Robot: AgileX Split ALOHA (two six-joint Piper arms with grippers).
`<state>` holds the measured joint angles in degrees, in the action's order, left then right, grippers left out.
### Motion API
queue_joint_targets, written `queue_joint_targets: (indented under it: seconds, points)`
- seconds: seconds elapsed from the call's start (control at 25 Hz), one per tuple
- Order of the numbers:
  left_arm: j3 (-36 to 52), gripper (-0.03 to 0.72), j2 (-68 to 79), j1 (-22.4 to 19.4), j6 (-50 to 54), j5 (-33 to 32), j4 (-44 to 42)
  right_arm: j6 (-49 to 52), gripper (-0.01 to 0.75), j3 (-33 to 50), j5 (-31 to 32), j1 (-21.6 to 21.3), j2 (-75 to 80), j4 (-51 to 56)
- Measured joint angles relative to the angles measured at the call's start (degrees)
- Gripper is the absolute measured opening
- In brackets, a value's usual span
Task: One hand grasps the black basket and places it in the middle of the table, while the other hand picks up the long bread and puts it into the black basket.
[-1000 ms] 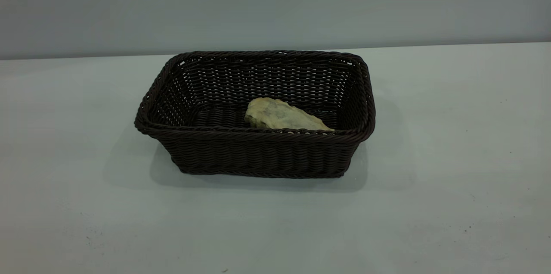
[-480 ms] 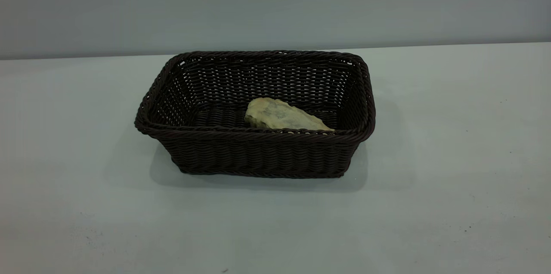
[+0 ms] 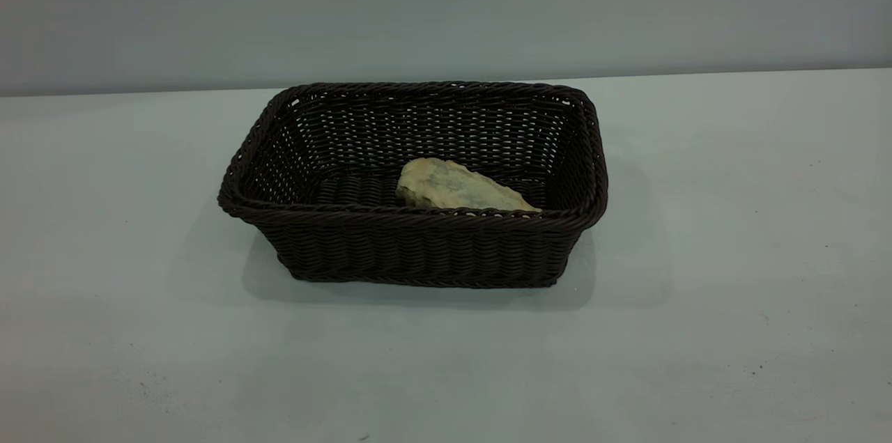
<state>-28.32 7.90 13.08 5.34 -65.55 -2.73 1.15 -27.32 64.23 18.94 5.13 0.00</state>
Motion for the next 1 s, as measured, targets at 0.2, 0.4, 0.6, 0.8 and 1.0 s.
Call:
queue_joint_targets:
  seconds: [0.2,0.4,0.6,0.8,1.0]
  points:
    - [0.08,0.564,-0.24,0.00,-0.80,0.55,0.01,0.00,0.238,0.00,0.00,0.00,0.00,0.00]
    - [0.08,0.564,-0.24,0.00,-0.87,0.55,0.01,0.00,0.238,0.00,0.00,0.00,0.00,0.00]
    - [0.08,0.564,-0.24,0.00,-0.87,0.55,0.01,0.00,0.238,0.00,0.00,0.00,0.00,0.00]
    - [0.08,0.564,-1.78,-1.30,-0.94,0.61,0.06,0.00,0.238,0.00,0.00,-3.35,0.00,0.00]
    - [0.08,0.564,-8.52,-8.93,-0.96,0.55,0.06,0.00,0.238,0.00,0.00,-10.85,0.00,0.00]
